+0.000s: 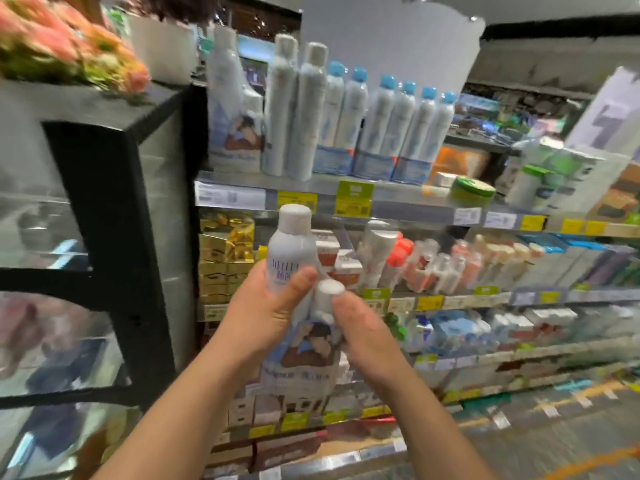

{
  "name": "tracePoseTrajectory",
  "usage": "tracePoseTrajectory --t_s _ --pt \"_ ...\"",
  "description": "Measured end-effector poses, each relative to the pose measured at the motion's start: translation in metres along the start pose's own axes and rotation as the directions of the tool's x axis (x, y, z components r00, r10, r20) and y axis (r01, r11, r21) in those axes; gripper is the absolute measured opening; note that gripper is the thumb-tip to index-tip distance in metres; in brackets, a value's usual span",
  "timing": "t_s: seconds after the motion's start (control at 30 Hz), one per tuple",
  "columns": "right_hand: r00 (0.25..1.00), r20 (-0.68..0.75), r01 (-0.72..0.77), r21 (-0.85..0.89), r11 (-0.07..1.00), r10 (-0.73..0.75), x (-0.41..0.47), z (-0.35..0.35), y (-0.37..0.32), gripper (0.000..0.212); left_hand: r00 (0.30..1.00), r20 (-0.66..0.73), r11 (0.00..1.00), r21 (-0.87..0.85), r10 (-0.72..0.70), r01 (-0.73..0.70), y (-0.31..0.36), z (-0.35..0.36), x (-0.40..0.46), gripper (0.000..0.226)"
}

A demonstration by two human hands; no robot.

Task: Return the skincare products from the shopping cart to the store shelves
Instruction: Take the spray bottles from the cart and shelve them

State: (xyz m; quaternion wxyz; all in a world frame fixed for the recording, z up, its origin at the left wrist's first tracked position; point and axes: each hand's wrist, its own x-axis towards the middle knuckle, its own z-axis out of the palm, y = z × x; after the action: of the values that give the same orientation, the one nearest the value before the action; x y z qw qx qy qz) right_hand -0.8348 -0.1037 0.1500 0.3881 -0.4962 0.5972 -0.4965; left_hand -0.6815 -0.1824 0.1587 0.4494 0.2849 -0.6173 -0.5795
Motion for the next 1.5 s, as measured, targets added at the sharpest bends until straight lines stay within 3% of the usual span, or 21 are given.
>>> tracePoseTrajectory --t_s 0.07,0.17,0.3,0.43,0.73,0.93,1.07,1.23,1.4,1.5 --pt "0.997 0.074 0.047 -0.13 0.99 -0.037 0.008 0.012 -0.005 0.016 0.999 -0.024 0.999 0.025 0.023 -0.023 0.006 -0.017 0.002 0.063" --pt "0.978 0.197 0.108 -0.218 0.97 -0.065 0.024 0.025 -0.01 0.043 0.997 -0.072 0.998 0.056 0.034 -0.03 0.011 -0.038 0.007 0.059" --pt "0.969 0.203 0.195 -0.282 0.94 -0.14 0.051 0.037 -0.016 0.039 0.993 -0.117 0.993 0.116 0.025 -0.011 0.013 -0.059 0.017 0.074" --pt "0.958 0.204 0.238 -0.184 0.954 -0.199 0.082 0.042 -0.015 0.037 0.985 -0.162 0.987 0.16 0.049 -0.023 0.021 -0.069 0.033 0.074" --pt "0.926 0.196 0.302 0.125 0.945 -0.322 0.165 0.025 -0.04 0.032 0.962 -0.214 0.948 0.302 0.168 -0.099 0.053 -0.064 0.092 0.036" --pt "0.914 0.213 0.3 0.225 0.927 -0.347 0.221 0.003 -0.083 0.037 0.928 -0.297 0.914 0.394 0.227 -0.098 0.065 -0.068 0.129 0.046" --pt "0.87 0.238 0.398 0.174 0.9 -0.431 0.252 -0.002 -0.116 0.038 0.902 -0.317 0.865 0.489 0.295 -0.111 0.084 -0.07 0.144 0.033" --pt "0.809 0.267 0.503 0.146 0.852 -0.523 0.283 0.004 -0.142 0.035 0.858 -0.345 0.801 0.588 0.38 -0.118 0.102 -0.075 0.165 0.044" --pt "0.742 0.191 0.663 -0.075 0.745 -0.642 0.305 0.015 -0.149 0.051 0.806 -0.387 0.8 0.577 0.447 -0.167 0.099 -0.083 0.187 0.046" --pt "0.73 0.189 0.677 -0.068 0.733 -0.656 0.311 0.025 -0.144 0.055 0.788 -0.424 0.816 0.554 0.446 -0.164 0.09 -0.089 0.194 0.052"
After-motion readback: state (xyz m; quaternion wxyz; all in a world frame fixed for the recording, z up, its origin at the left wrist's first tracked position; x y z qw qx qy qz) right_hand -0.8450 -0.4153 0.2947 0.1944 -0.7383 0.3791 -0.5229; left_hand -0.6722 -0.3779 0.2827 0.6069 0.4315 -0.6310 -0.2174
